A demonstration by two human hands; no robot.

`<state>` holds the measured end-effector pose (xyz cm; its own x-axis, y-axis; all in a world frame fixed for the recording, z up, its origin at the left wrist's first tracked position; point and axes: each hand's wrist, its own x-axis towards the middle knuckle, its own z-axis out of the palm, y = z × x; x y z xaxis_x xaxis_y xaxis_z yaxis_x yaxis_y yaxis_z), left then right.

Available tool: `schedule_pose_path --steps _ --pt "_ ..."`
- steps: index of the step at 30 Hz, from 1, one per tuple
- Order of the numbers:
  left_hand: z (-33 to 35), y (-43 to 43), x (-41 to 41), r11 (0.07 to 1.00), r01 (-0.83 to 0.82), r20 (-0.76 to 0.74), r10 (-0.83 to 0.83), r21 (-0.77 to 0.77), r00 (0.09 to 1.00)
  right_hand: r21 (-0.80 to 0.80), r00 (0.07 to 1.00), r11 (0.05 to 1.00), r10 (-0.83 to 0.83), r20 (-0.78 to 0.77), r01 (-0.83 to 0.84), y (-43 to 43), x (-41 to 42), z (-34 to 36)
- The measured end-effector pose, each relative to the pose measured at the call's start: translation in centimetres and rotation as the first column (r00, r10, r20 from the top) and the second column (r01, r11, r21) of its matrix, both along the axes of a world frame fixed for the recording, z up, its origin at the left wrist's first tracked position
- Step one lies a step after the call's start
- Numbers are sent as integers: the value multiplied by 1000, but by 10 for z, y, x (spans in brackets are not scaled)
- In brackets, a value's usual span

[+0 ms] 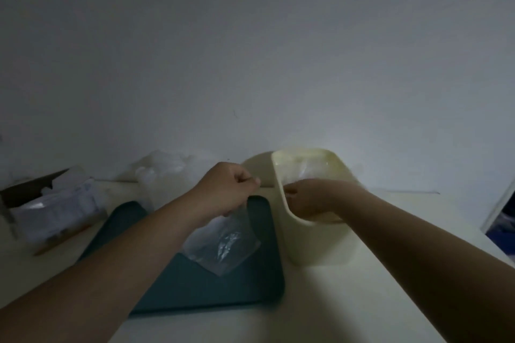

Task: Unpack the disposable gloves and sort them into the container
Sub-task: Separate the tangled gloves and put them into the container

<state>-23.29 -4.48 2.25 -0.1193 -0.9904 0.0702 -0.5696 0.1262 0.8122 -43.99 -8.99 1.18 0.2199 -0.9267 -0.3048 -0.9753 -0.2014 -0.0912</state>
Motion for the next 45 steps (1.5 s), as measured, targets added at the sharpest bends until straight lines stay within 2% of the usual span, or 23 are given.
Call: schedule_pose_path --steps 3,5,6,7,9,11,13,15,17,19,21,23,24,25,30,34,36,38,40,43,44,45 --pt "-21 17 33 986 147 267 -163 80 950 16 995 1000 6 -97 -4 -2 5 -1" --pt "-43 25 53 967 209 510 -254 145 821 -16 993 1000 -4 -120 2 3 7 14" --pt "-55 28 61 963 215 586 -270 163 764 -44 993 999 -16 -119 11 8 8 24" --pt "-66 32 69 965 213 627 -260 150 735 -93 994 996 -28 -105 18 15 11 34" --pt "-83 40 77 973 221 626 -210 61 751 -248 999 968 -36 -26 29 34 19 55" --pt "-94 46 83 976 209 589 -133 -64 797 -439 995 898 34 96 12 58 34 65" --pt "-95 49 85 974 200 530 -115 -105 840 -480 946 876 189 263 -42 81 54 65" --pt "-83 56 90 987 139 409 -94 -83 908 -331 870 933 278 407 -143 101 75 58" --pt "-61 63 96 993 87 278 -62 -79 959 -171 866 960 274 418 -221 110 89 47" --pt "-37 73 101 997 50 24 -48 -65 999 -109 848 965 262 461 -239 110 92 33" --pt "-19 81 112 999 47 -233 -49 -14 971 -85 714 972 220 665 -221 105 92 21" --pt "-10 84 122 997 60 -344 -43 38 938 6 450 986 71 890 -169 98 93 10" --pt "-9 83 124 996 64 -350 -41 55 936 65 338 985 -7 941 -160 95 92 4" --pt "-10 82 127 996 61 -334 -35 66 942 111 266 978 -62 962 -175 93 96 1" --pt "-22 70 138 991 84 -334 -46 102 941 300 147 942 -278 949 -153 86 104 -18" --pt "-27 67 151 987 80 -306 -35 136 951 365 -41 930 -367 929 -53 78 88 -29" --pt "-29 68 153 982 76 -289 -23 172 957 363 -149 932 -360 921 -8 77 85 -32" --pt "-31 72 148 963 141 -278 -75 228 958 342 -224 940 -335 915 -9 79 90 -33" --pt "-35 75 136 952 152 -302 -68 266 951 326 -252 945 -323 912 -33 84 99 -32" --pt "-41 77 123 963 115 -456 9 243 890 345 -226 935 -356 907 -86 86 110 -35" --pt "-42 77 123 966 132 -502 -3 222 865 375 -167 915 -396 903 -148 86 109 -36" --pt "-41 78 123 966 153 -534 -19 208 846 410 -68 880 -436 897 -239 86 107 -38"
